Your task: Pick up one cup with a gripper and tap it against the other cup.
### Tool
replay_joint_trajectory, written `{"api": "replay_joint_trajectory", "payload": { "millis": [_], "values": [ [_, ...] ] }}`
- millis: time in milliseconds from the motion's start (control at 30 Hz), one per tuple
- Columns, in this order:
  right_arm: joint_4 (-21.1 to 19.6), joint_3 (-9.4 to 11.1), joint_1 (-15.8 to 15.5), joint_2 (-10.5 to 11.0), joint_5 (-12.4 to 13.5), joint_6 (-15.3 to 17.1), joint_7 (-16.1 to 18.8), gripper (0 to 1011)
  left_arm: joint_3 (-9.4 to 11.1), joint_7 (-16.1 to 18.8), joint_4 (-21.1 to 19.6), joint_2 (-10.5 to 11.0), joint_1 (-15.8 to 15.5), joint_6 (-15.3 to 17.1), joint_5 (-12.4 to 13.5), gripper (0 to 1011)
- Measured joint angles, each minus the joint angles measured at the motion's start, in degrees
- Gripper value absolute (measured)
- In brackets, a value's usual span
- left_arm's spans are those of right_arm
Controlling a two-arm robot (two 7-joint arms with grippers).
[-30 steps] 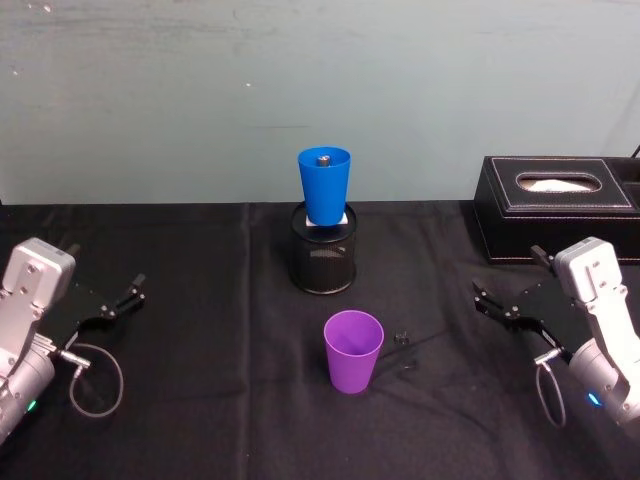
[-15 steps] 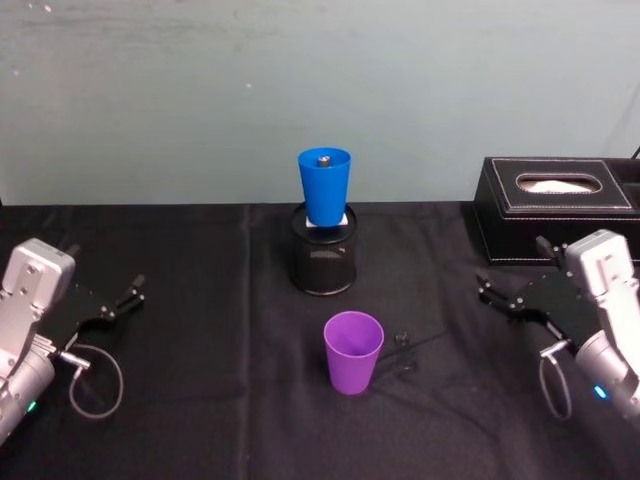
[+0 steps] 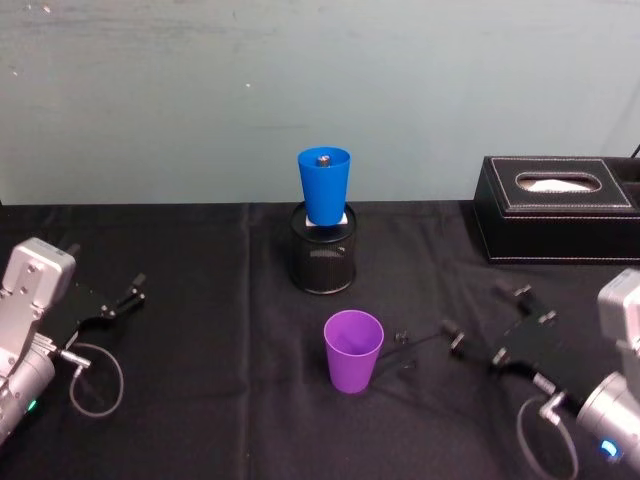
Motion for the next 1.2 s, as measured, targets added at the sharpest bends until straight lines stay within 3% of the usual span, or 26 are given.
{"api": "replay_joint_trajectory", "payload": {
  "millis": [233, 400, 700, 1200],
  "values": [
    [0.8, -3.2, 0.4, -1.6, 1.5, 0.0, 8.3, 1003, 0.0, 0.0, 0.0, 0.0, 0.0, 0.0, 0.0, 1000],
    [2.7, -4.6, 2.0, -3.5, 1.5, 1.3, 11.0, 1002, 0.0, 0.0, 0.0, 0.0, 0.0, 0.0, 0.0, 1000],
    [6.4, -6.1, 5.0, -7.5, -0.1, 2.5, 12.8, 1003, 0.0, 0.0, 0.0, 0.0, 0.0, 0.0, 0.0, 1000],
    [12.4, -6.5, 10.0, -12.9, -3.6, 2.8, 13.7, 1003, 0.0, 0.0, 0.0, 0.0, 0.0, 0.0, 0.0, 1000]
  ]
}}
